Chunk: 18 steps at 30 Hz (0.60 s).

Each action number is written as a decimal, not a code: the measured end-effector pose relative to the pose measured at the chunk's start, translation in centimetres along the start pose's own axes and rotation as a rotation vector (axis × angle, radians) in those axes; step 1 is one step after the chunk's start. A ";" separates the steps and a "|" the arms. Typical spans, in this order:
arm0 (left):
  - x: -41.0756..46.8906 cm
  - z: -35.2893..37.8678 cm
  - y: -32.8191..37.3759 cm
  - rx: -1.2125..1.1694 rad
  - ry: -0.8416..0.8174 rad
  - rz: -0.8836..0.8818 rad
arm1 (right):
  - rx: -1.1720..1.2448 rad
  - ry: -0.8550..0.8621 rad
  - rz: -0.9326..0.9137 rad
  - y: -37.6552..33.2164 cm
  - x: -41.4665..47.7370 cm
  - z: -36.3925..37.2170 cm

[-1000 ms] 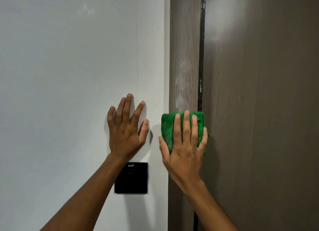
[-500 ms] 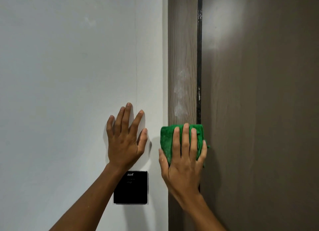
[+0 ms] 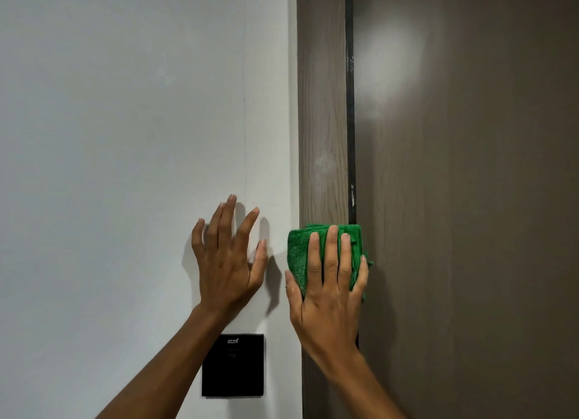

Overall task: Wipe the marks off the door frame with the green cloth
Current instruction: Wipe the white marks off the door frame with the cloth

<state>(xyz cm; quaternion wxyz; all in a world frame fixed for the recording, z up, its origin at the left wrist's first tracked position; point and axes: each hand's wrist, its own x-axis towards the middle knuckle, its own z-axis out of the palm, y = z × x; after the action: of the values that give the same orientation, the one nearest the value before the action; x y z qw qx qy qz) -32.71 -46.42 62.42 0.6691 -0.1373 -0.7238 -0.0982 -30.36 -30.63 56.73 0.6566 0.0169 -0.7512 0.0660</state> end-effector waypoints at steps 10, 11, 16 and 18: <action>4.4 1.1 0.5 0.030 -0.014 -0.072 | 0.065 0.097 0.008 -1.3 13.9 -1.3; 4.4 1.1 0.4 0.042 -0.011 -0.067 | 0.079 0.082 0.001 -1.4 15.8 -1.7; 4.4 1.1 0.5 0.039 -0.020 -0.057 | 0.053 0.041 0.006 -1.2 16.5 -2.0; 4.5 1.0 0.5 0.039 -0.036 -0.067 | 0.039 0.035 0.024 -1.1 12.4 -1.5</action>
<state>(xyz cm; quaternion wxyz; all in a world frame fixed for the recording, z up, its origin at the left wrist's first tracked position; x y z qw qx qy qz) -33.77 -45.28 66.75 0.6547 -0.1020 -0.7418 -0.1039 -30.44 -30.77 69.24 0.6683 0.0193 -0.7383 0.0887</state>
